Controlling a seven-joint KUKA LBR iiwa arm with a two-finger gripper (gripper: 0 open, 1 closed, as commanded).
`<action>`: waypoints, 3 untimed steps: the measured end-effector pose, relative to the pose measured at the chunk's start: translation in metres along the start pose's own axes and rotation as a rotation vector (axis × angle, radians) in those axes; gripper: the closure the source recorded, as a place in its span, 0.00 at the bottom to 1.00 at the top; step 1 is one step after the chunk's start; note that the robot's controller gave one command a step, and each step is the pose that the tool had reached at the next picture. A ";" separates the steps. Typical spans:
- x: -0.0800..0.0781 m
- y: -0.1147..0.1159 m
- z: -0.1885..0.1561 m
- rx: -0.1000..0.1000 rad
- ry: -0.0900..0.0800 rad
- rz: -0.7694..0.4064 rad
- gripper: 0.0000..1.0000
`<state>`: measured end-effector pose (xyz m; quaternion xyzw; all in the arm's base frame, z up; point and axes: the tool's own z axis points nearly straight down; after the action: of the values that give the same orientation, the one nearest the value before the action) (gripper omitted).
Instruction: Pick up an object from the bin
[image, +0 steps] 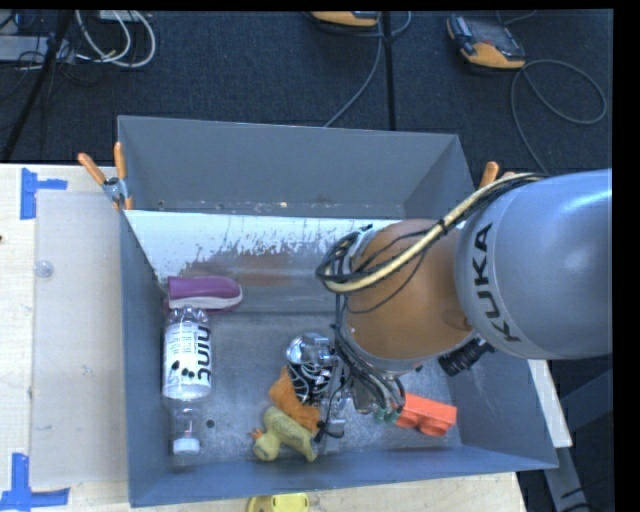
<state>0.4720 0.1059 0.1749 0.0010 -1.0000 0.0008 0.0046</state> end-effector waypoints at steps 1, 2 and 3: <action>-0.002 0.000 -0.004 -0.001 -0.007 0.004 0.00; 0.000 -0.009 0.024 -0.001 -0.005 -0.061 0.00; -0.003 0.003 0.046 0.000 -0.013 -0.186 0.00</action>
Offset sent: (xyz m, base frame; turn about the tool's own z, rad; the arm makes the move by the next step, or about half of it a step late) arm -0.0026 -0.0154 -0.0418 -0.0968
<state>0.4741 0.1084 0.1293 0.0938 -0.9956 0.0004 -0.0020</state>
